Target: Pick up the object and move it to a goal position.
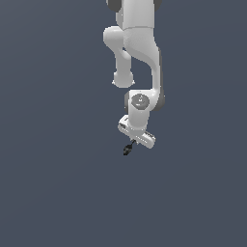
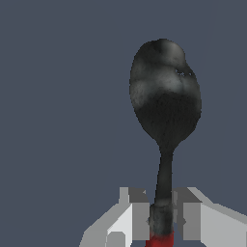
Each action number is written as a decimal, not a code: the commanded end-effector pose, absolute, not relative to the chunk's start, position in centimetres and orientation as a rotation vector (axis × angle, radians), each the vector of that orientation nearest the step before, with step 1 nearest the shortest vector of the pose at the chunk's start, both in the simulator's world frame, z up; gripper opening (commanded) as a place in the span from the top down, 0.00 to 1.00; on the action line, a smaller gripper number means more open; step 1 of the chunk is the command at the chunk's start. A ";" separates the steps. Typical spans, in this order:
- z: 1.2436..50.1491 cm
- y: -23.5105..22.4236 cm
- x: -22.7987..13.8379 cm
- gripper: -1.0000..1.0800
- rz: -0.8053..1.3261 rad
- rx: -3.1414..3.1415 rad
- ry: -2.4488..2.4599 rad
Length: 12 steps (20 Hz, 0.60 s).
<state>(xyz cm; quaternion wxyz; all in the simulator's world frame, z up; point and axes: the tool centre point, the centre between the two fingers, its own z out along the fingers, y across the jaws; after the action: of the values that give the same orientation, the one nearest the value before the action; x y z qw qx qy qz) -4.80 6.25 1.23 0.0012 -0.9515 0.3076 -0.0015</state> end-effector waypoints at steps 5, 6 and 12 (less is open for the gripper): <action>1.2 6.2 -5.2 1.00 -0.001 -2.988 0.968; 1.3 6.3 -5.3 1.00 -0.001 -2.988 0.968; 2.3 6.6 -7.0 1.00 -0.001 -2.988 0.968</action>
<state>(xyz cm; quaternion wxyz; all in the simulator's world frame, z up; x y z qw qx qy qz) -6.54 6.51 1.95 0.0002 -0.9513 0.3082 -0.0001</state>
